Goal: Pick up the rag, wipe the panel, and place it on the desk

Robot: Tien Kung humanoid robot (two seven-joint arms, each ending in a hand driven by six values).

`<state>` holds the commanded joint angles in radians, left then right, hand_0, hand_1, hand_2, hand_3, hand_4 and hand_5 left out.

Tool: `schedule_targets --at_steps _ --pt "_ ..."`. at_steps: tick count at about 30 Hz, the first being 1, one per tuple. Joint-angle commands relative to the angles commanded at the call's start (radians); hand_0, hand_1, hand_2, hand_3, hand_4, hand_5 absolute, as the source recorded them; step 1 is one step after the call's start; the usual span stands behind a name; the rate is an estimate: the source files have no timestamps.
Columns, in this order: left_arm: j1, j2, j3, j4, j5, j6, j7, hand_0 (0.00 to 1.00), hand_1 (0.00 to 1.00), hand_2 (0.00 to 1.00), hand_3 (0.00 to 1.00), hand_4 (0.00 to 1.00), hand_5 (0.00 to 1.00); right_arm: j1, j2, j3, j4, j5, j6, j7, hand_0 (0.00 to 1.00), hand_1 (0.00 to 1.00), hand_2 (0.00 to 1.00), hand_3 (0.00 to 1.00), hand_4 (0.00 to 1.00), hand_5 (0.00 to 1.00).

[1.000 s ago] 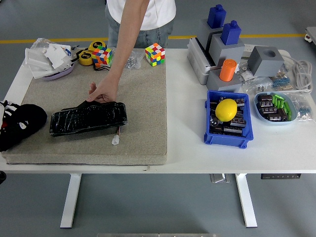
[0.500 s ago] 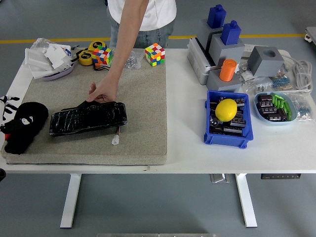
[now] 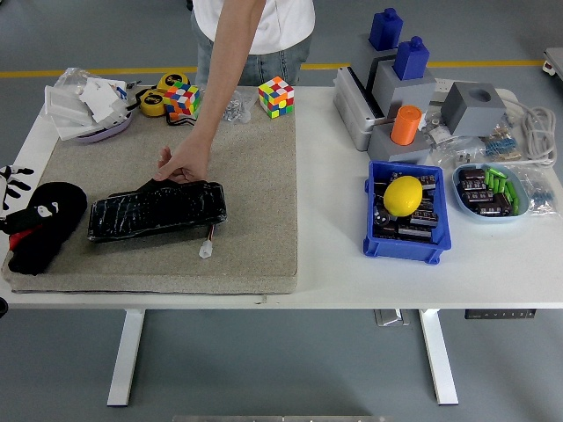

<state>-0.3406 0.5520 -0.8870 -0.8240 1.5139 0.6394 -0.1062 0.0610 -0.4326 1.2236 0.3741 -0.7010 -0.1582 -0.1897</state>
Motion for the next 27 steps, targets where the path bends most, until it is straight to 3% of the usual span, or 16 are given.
schedule_targets --at_steps 1,7,10,19,22,27 --pt "0.001 0.001 -0.002 -0.002 0.000 0.000 0.000 0.347 0.522 0.604 0.739 0.998 0.605 0.000 0.000 0.000 0.000 -0.001 0.000 0.000 0.745 0.645 0.692 0.591 0.960 0.582" --pt "0.022 0.013 -0.050 -0.075 0.036 -0.007 0.021 0.350 0.522 0.605 0.737 0.998 0.636 -0.003 0.000 0.002 -0.002 0.000 0.001 0.000 0.745 0.645 0.692 0.591 0.960 0.581" --pt "0.038 0.024 -0.073 -0.137 0.073 -0.016 0.049 0.350 0.522 0.605 0.737 0.998 0.636 -0.004 0.000 0.002 -0.003 -0.001 0.000 0.000 0.745 0.645 0.692 0.591 0.960 0.581" --pt "0.091 0.081 -0.183 -0.414 0.198 -0.070 0.195 0.352 0.534 0.619 0.739 0.998 0.646 -0.004 0.002 0.006 -0.006 0.002 -0.001 0.002 0.745 0.645 0.692 0.591 0.960 0.581" --pt "0.103 0.095 -0.205 -0.471 0.207 -0.078 0.215 0.352 0.534 0.619 0.739 0.998 0.646 -0.004 0.003 0.005 -0.005 0.002 -0.002 0.004 0.745 0.645 0.692 0.591 0.960 0.581" --pt "0.115 0.107 -0.229 -0.515 0.177 -0.082 0.223 0.352 0.535 0.616 0.738 0.998 0.646 -0.002 0.005 0.004 -0.006 0.001 -0.003 0.005 0.746 0.645 0.692 0.591 0.960 0.581"
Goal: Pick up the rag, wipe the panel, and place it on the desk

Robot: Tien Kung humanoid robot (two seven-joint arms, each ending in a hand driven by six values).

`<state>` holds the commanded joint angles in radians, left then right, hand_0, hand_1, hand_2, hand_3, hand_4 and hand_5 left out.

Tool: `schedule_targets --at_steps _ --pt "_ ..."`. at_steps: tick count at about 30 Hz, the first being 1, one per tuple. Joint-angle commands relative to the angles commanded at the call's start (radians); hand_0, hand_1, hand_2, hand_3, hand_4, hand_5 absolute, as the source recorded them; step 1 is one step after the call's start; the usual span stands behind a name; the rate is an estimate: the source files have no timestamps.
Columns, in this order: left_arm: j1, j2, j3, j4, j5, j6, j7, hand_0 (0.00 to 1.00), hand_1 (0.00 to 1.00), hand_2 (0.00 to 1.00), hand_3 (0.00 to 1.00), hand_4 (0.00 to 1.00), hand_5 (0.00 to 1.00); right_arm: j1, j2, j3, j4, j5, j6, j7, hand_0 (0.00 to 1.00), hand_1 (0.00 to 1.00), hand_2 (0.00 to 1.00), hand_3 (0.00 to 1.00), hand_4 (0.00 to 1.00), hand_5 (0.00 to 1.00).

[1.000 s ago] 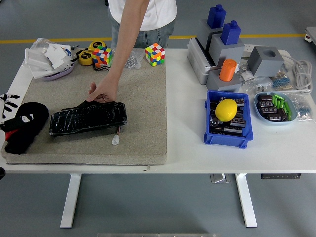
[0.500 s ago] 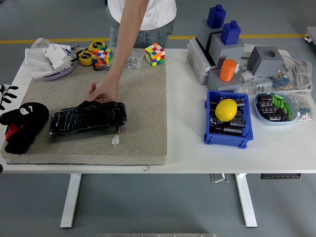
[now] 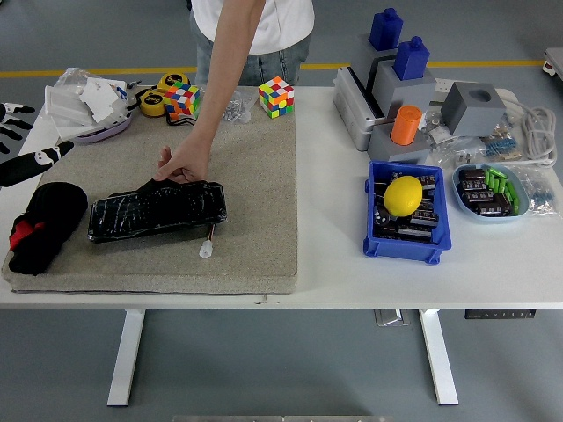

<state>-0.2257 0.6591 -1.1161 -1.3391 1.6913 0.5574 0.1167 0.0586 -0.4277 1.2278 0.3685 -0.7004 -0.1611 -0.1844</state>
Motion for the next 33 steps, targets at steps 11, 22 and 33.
schedule_targets --at_steps 11,22,33 --pt "0.068 -0.002 -0.095 -0.080 -0.142 0.023 -0.007 0.353 0.538 0.620 0.739 0.998 0.678 0.006 -0.004 -0.010 -0.001 0.002 -0.001 -0.001 0.745 0.645 0.692 0.591 0.959 0.582" --pt "0.108 -0.005 -0.136 -0.115 -0.149 0.023 0.001 0.354 0.544 0.623 0.741 0.998 0.677 0.004 -0.002 -0.019 -0.001 0.000 0.000 -0.001 0.746 0.645 0.692 0.591 0.959 0.580" --pt "0.105 -0.017 -0.146 -0.123 -0.150 0.024 0.005 0.354 0.548 0.625 0.741 0.998 0.675 0.009 -0.002 -0.019 0.001 0.000 0.000 0.000 0.746 0.646 0.692 0.591 0.960 0.581"
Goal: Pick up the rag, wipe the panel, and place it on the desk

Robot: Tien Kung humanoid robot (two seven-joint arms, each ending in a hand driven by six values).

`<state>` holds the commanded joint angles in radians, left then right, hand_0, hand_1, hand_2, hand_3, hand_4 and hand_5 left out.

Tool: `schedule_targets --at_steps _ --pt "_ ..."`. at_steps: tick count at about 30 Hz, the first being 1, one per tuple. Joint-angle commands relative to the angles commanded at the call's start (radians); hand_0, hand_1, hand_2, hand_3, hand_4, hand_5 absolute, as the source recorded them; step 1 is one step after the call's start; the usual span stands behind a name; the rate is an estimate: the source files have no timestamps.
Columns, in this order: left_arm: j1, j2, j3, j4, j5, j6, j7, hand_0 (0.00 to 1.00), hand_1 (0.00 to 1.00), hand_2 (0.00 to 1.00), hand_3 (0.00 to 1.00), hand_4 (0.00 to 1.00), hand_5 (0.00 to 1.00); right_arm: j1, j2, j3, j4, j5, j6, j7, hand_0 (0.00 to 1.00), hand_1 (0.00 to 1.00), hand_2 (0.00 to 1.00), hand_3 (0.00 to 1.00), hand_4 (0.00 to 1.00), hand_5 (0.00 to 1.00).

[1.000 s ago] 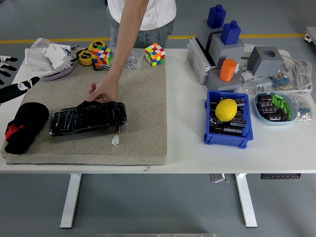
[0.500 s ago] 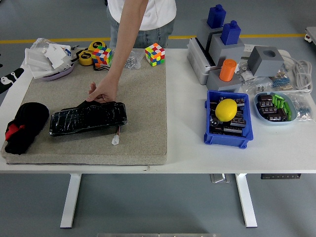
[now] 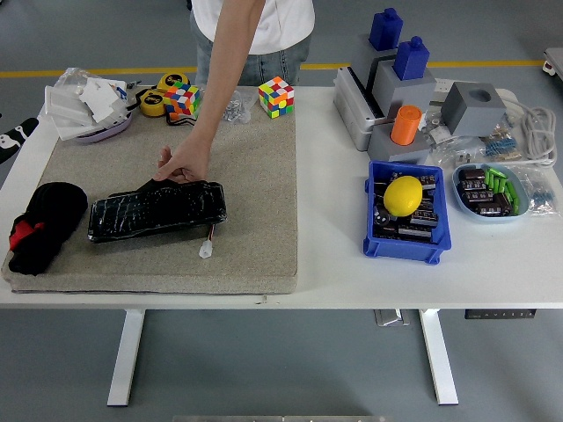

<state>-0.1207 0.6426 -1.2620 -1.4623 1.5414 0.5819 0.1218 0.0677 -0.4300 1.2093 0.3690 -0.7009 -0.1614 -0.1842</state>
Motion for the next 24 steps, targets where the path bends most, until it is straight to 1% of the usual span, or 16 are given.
schedule_targets --at_steps 6,8,24 --pt "0.002 0.006 -0.003 -0.013 0.011 0.007 0.000 0.354 0.547 0.626 0.743 0.998 0.673 0.000 0.000 -0.004 0.001 0.001 0.001 0.000 0.745 0.646 0.692 0.591 0.960 0.580" --pt "0.001 0.005 -0.006 -0.015 0.018 0.007 0.006 0.355 0.548 0.626 0.742 0.998 0.670 -0.001 0.000 -0.003 0.001 0.003 0.000 0.001 0.745 0.646 0.692 0.591 0.960 0.582" --pt "0.004 0.001 0.006 -0.013 0.010 0.010 0.001 0.355 0.548 0.625 0.742 0.998 0.666 -0.009 0.008 -0.001 0.002 0.008 -0.002 0.001 0.746 0.646 0.692 0.591 0.959 0.580"
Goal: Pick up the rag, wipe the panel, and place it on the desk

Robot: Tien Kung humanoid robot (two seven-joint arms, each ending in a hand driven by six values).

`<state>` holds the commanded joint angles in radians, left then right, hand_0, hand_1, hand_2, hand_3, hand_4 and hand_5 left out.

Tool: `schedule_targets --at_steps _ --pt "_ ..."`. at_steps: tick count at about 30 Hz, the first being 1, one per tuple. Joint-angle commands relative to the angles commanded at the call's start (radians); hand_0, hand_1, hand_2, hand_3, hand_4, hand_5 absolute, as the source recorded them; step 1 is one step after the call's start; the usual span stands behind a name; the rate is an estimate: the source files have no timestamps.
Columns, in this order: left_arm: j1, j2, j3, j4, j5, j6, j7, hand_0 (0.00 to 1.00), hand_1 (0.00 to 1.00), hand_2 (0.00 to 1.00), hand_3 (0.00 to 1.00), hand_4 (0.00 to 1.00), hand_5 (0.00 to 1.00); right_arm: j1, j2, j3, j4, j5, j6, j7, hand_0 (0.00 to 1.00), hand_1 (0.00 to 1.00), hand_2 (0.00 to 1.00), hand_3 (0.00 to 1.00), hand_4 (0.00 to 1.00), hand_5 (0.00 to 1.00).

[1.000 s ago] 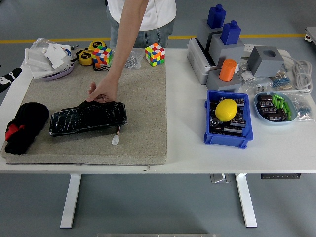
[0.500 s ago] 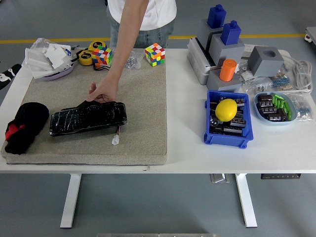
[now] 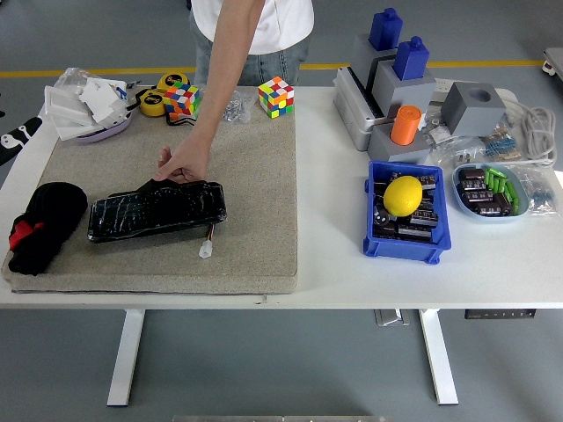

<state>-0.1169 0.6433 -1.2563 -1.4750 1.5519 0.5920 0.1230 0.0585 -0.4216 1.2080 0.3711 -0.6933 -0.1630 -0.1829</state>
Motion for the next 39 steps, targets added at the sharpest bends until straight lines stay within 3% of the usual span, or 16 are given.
schedule_targets --at_steps 39 --pt "0.024 -0.023 -0.013 -0.013 -0.006 0.003 -0.003 0.361 0.555 0.627 0.743 0.998 0.652 -0.012 0.028 0.000 -0.003 -0.004 0.005 0.001 0.745 0.646 0.692 0.592 0.960 0.581"
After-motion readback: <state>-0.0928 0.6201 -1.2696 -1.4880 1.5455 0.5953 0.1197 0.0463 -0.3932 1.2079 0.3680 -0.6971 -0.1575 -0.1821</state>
